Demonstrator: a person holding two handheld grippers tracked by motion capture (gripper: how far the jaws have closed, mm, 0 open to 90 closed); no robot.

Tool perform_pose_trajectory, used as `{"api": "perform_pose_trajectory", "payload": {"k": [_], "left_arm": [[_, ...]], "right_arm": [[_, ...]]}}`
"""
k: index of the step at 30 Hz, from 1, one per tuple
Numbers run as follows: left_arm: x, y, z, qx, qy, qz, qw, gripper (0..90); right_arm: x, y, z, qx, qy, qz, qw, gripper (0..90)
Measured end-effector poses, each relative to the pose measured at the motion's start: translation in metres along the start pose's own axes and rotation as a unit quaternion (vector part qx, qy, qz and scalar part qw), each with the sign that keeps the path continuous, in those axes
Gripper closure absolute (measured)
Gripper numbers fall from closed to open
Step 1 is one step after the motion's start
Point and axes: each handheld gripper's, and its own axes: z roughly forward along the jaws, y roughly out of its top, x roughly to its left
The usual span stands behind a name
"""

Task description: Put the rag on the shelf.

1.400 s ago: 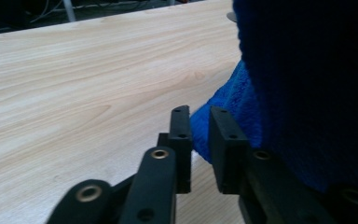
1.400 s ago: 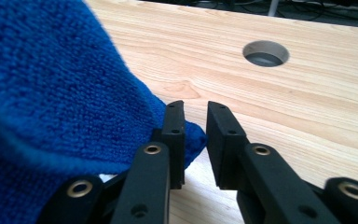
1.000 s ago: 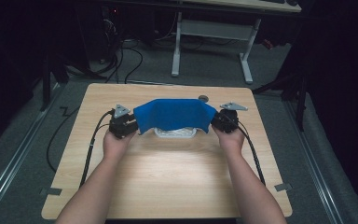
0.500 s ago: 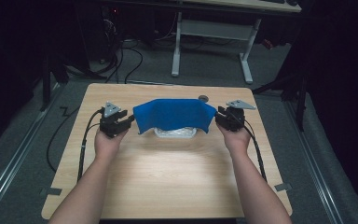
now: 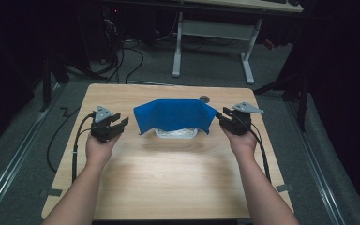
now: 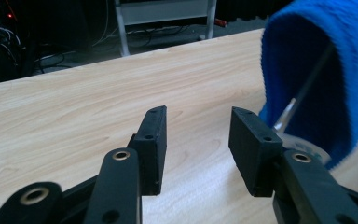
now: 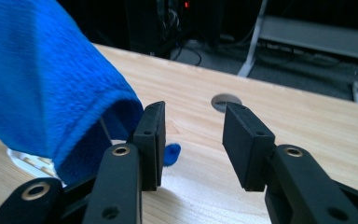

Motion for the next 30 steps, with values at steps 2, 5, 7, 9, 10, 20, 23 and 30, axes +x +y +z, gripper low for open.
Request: {"api": "perform_pose_trajectory", "payload": {"k": [2, 5, 7, 9, 10, 20, 23, 30], "left_arm": [[-0.003, -0.003, -0.005, -0.002, 0.001, 0.004, 1.0000, 57.2], [-0.006, -0.008, -0.012, 0.002, 0.001, 0.006, 1.0000, 56.7], [-0.008, -0.012, -0.017, 0.002, 0.000, 0.006, 1.0000, 56.2], [-0.011, -0.017, -0.023, 0.001, -0.003, 0.004, 1.0000, 56.1], [-0.012, -0.019, -0.027, 0.001, -0.004, 0.004, 1.0000, 56.0], [-0.039, -0.045, -0.060, 0.008, -0.024, 0.020, 0.9995, 53.8], [-0.051, -0.054, -0.067, 0.013, -0.040, 0.010, 0.9991, 52.9], [-0.093, -0.070, -0.068, 0.027, -0.082, 0.015, 0.9962, 50.7]], "right_arm": [[0.001, -0.002, -0.005, 0.000, 0.002, -0.001, 1.0000, 59.1], [0.003, -0.004, -0.013, 0.007, -0.005, -0.018, 0.9998, 56.8], [0.006, -0.005, -0.020, 0.006, -0.005, -0.026, 0.9996, 55.7], [0.009, -0.007, -0.029, -0.006, -0.006, -0.032, 0.9995, 54.7], [0.011, -0.008, -0.032, -0.001, -0.007, -0.038, 0.9993, 53.6], [0.038, -0.024, -0.068, -0.007, 0.005, -0.078, 0.9969, 48.2], [0.048, -0.034, -0.077, -0.001, 0.012, -0.078, 0.9969, 45.5], [0.076, -0.067, -0.091, 0.014, 0.026, -0.077, 0.9966, 39.2]]}}
